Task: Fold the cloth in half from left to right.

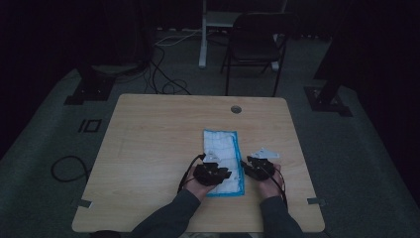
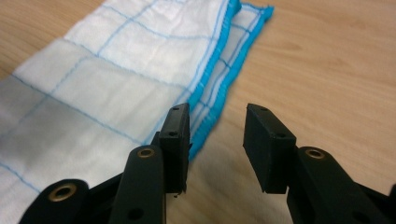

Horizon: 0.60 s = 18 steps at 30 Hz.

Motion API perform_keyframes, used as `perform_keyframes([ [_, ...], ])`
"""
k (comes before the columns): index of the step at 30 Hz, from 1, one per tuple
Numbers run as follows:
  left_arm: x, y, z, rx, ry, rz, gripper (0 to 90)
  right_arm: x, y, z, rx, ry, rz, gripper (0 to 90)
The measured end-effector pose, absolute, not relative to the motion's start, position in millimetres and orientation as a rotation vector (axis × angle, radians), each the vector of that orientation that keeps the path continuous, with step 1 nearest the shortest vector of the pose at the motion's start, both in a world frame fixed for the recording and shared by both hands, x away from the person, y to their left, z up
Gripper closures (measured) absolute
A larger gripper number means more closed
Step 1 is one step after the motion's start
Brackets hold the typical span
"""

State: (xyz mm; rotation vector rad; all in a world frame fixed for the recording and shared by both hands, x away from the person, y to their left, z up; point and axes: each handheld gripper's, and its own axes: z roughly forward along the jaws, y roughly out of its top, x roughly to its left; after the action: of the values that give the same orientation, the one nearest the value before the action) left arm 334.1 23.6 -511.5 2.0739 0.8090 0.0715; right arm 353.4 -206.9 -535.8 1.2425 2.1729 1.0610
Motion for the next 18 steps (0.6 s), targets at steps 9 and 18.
perform_keyframes([
  [9, 330, 43, -532, 2.127, 0.856, 0.097, 74.3, 375, -199, -525, 1.226, 2.154, 1.079, 62.0],
  [18, 327, 48, -540, 2.153, 0.862, 0.1, 77.2, 408, -193, -519, 1.275, 2.114, 1.093, 70.7],
])
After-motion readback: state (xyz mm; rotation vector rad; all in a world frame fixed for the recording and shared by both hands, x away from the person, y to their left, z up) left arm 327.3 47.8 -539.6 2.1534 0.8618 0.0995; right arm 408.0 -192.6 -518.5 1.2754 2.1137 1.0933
